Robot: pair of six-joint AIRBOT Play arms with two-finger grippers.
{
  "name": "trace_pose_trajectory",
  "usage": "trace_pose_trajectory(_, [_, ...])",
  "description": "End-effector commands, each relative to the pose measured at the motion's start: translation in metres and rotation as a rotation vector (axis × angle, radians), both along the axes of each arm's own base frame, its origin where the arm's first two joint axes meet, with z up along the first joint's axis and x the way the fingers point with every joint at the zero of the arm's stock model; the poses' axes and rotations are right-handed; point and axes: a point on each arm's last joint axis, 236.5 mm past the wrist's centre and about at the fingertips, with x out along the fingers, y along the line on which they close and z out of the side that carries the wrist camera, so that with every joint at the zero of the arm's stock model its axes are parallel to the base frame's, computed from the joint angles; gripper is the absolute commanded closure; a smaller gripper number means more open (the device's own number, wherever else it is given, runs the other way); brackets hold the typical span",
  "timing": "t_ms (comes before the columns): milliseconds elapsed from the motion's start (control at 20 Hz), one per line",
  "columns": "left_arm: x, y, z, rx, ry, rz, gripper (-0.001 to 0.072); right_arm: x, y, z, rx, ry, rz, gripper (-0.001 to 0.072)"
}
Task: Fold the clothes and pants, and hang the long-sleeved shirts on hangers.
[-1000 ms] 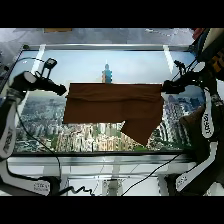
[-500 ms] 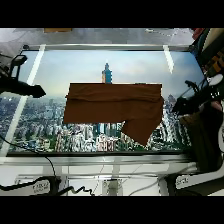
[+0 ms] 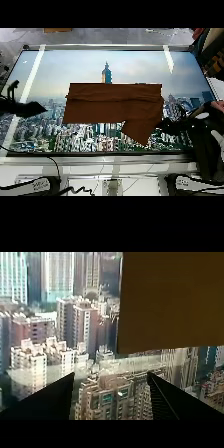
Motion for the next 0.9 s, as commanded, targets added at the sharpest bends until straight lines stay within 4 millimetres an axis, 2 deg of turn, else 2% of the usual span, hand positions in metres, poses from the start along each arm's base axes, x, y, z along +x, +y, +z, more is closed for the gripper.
trace_pose_trajectory(0, [-0.015, -0.011, -0.031, -0.057, 0.046, 0.054, 0.0228, -0.007, 0.019, -0.022, -0.026, -0.004, -0.036, 0.0351])
trace_pose_trajectory(100, [-0.015, -0.015, -0.041, -0.080, 0.044, 0.091, 0.0228, 0.001, 0.029, -0.025, -0.059, -0.036, -0.018, 0.0451])
trace_pose_trajectory(150, [-0.015, -0.018, -0.044, -0.094, 0.045, 0.105, 0.0228, 0.007, 0.034, -0.024, -0.062, -0.054, -0.024, 0.0453])
trace_pose_trajectory(300, [-0.021, -0.023, -0.049, -0.115, 0.061, 0.111, 0.0228, 0.010, 0.046, -0.019, -0.055, -0.105, 0.041, 0.0699])
trace_pose_trajectory(400, [-0.022, -0.024, -0.050, -0.118, 0.066, 0.111, 0.0229, 0.012, 0.049, -0.011, -0.045, -0.132, 0.078, 0.0700])
trace_pose_trajectory(600, [-0.024, -0.031, -0.054, -0.119, 0.074, 0.096, 0.0229, 0.031, 0.046, 0.021, -0.070, -0.245, 0.083, 0.0701])
trace_pose_trajectory(700, [-0.025, -0.039, -0.062, -0.123, 0.078, 0.099, 0.0229, 0.037, 0.045, 0.035, -0.079, -0.288, 0.081, 0.0700])
trace_pose_trajectory(850, [-0.024, -0.051, -0.079, -0.096, 0.076, 0.099, 0.0230, 0.038, 0.045, 0.042, -0.085, -0.310, 0.081, 0.0700])
